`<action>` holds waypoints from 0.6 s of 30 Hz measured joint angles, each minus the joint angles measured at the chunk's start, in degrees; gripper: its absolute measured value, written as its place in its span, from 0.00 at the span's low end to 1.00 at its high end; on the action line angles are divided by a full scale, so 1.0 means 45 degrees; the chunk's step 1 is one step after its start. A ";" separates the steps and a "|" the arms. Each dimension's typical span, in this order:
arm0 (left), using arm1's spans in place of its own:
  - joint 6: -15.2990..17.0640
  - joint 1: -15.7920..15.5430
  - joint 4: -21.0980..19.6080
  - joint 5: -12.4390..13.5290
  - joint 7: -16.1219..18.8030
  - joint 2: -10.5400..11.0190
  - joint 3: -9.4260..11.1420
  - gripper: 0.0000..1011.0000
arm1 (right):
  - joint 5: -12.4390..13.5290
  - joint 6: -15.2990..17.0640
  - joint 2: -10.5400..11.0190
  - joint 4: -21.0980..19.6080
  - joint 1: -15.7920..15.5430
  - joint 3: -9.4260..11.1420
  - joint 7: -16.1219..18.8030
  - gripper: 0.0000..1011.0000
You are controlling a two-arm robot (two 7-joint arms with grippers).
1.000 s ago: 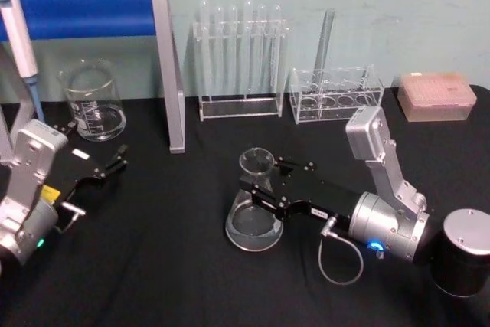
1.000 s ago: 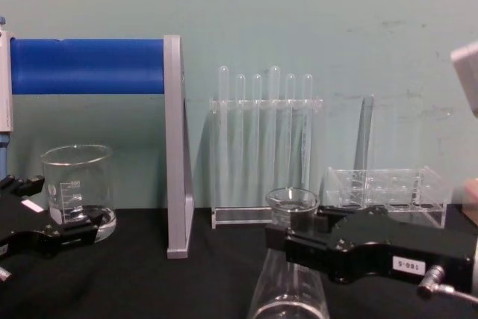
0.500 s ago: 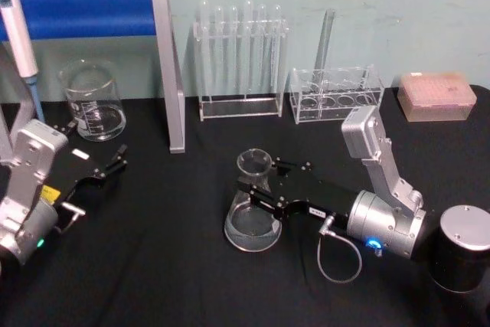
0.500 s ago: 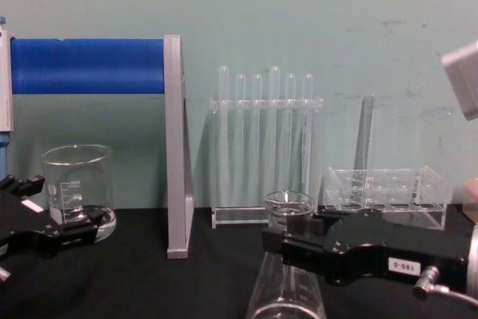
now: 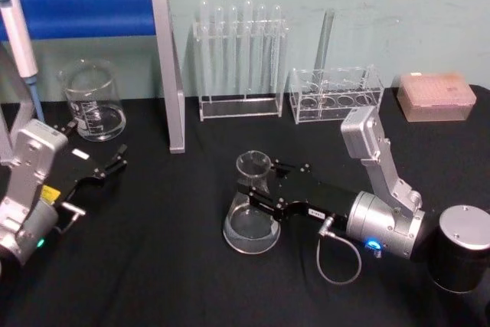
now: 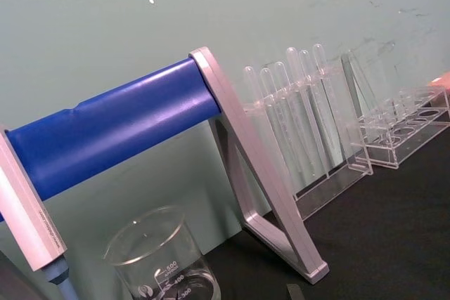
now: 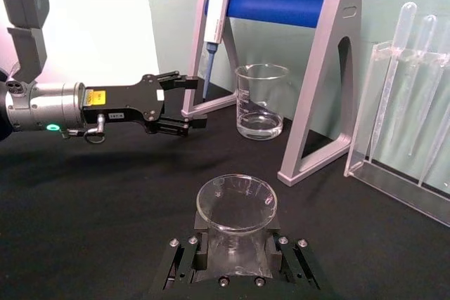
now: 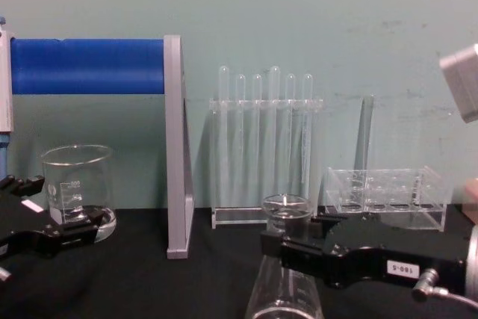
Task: Grasp the erlenmeyer flask with one hand, shake it three times, then place it back.
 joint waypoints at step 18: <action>0.0000 0.0000 0.0000 0.0000 0.0000 0.0000 0.0000 0.99 | 0.0095 0.0084 -0.0016 0.0005 -0.0056 0.0040 -0.0106 0.44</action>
